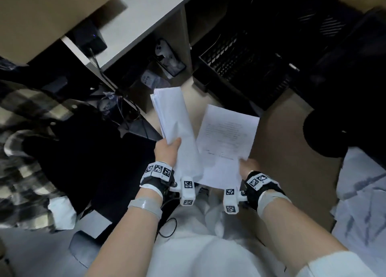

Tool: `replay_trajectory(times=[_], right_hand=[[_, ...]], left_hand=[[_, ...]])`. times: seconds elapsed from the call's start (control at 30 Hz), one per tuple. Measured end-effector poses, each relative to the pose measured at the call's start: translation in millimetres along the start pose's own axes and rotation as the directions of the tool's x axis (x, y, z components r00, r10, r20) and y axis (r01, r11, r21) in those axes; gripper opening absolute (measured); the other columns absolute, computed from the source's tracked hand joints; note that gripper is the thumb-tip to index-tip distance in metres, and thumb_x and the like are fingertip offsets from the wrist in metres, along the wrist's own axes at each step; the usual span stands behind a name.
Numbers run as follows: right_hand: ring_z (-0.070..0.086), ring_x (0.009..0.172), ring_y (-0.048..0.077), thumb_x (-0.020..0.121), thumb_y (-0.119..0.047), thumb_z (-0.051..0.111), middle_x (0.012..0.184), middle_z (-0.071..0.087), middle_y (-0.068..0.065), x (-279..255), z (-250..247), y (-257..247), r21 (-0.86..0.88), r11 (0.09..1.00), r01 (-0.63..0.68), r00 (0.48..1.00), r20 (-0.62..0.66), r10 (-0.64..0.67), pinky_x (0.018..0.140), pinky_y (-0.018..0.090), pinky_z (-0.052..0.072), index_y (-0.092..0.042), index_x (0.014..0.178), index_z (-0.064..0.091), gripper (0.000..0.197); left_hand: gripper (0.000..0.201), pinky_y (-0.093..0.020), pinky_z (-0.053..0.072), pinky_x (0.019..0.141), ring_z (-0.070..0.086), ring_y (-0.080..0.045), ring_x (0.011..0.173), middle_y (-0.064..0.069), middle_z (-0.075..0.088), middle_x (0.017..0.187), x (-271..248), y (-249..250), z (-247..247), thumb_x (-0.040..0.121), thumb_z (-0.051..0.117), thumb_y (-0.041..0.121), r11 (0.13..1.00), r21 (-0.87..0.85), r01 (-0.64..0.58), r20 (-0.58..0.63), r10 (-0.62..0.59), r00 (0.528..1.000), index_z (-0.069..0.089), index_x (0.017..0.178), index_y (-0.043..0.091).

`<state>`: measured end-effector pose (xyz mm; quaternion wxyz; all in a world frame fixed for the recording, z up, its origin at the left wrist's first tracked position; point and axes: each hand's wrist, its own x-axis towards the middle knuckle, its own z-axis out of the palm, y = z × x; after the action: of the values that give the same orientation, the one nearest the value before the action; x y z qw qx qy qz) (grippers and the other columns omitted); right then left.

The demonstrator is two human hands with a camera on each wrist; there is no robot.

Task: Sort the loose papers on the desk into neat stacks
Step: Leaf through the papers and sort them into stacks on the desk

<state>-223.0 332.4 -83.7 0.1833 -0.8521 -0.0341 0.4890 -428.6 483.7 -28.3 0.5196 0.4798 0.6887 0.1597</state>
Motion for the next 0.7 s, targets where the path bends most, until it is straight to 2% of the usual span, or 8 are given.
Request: replay_trajectory(times=[0.07,0.13,0.2,0.23,0.33,0.4,0.53,0.7], right_hand=[[0.057,0.099,0.033,0.102,-0.031,0.042,0.111,0.056,0.016,7.6,19.2,-11.2,-0.006,1.0,-0.007,0.999,0.038,0.007,0.08,0.032,0.037,-0.001,0.117,0.06,0.038],[0.059,0.1,0.033,0.103,-0.028,0.04,0.112,0.057,0.017,12.5,37.5,-29.4,0.048,0.999,0.005,0.997,0.081,-0.009,0.078,0.03,0.036,0.0,0.123,0.057,0.038],[0.058,0.088,0.031,0.103,-0.023,0.041,0.101,0.059,0.014,16.4,57.0,-50.1,0.163,0.987,0.004,0.992,0.127,-0.025,0.077,0.031,0.037,-0.003,0.114,0.058,0.029],[0.055,0.081,0.029,0.101,-0.023,0.042,0.095,0.058,0.013,18.1,65.6,-60.6,0.226,0.974,-0.011,0.988,0.153,-0.024,0.078,0.034,0.041,-0.002,0.11,0.057,0.028],[0.059,0.083,0.032,0.097,-0.026,0.044,0.094,0.062,0.013,20.2,80.5,-88.2,0.311,0.947,-0.079,0.961,0.277,-0.01,0.089,0.048,0.055,-0.005,0.1,0.06,0.027],[0.057,0.07,0.027,0.096,-0.02,0.047,0.081,0.061,0.012,19.4,82.3,-100.6,0.327,0.936,-0.135,0.942,0.336,0.018,0.075,0.041,0.057,-0.008,0.086,0.058,0.019],[0.042,0.049,0.021,0.093,-0.012,0.049,0.06,0.046,0.01,26.8,82.7,-102.7,0.257,0.948,-0.189,0.935,0.342,0.093,0.05,0.027,0.04,-0.007,0.071,0.049,0.023],[0.049,0.044,0.019,0.1,-0.004,0.047,0.058,0.047,0.008,20.4,85.9,-96.7,0.43,0.852,-0.298,0.921,0.364,0.138,0.042,0.024,0.051,-0.004,0.081,0.047,0.018]], left_hand=[[0.015,-0.032,0.054,0.081,0.07,-0.025,0.09,-0.009,0.074,0.093,11.9,3.7,-10.3,0.09,0.069,0.021,1.0,-0.013,0.001,0.007,-0.001,1.0,0.072,0.094,0.007],[0.023,-0.032,0.055,0.082,0.07,-0.024,0.092,-0.011,0.074,0.099,17.7,7.0,-16.4,0.092,0.068,0.018,0.999,-0.04,0.001,0.03,0.0,1.0,0.072,0.105,0.0],[0.025,-0.033,0.057,0.083,0.071,-0.024,0.091,-0.013,0.074,0.102,19.7,8.3,-20.5,0.093,0.067,0.015,0.998,-0.063,0.012,0.037,-0.01,0.999,0.071,0.111,-0.002],[0.024,-0.031,0.058,0.079,0.071,-0.022,0.089,-0.012,0.074,0.101,20.4,7.8,-22.7,0.093,0.067,0.014,0.997,-0.073,0.025,0.036,-0.022,0.999,0.071,0.111,-0.002],[0.017,-0.016,0.056,0.064,0.068,-0.011,0.079,-0.005,0.072,0.093,22.8,6.0,-28.9,0.095,0.065,0.012,0.996,-0.088,0.027,0.029,-0.024,0.999,0.07,0.108,0.001],[0.014,-0.012,0.054,0.061,0.067,-0.009,0.077,-0.001,0.071,0.089,25.3,6.5,-31.0,0.095,0.064,0.01,0.995,-0.098,0.017,0.025,-0.014,1.0,0.07,0.106,0.003],[0.013,-0.013,0.054,0.062,0.067,-0.007,0.075,-0.003,0.071,0.09,30.5,6.5,-31.3,0.095,0.065,0.01,0.994,-0.105,0.008,0.027,-0.005,1.0,0.069,0.105,0.004],[0.008,-0.019,0.057,0.067,0.068,-0.009,0.076,-0.002,0.072,0.089,30.1,5.5,-30.7,0.095,0.065,0.011,0.992,-0.128,-0.003,0.048,0.009,0.999,0.07,0.101,0.007]])
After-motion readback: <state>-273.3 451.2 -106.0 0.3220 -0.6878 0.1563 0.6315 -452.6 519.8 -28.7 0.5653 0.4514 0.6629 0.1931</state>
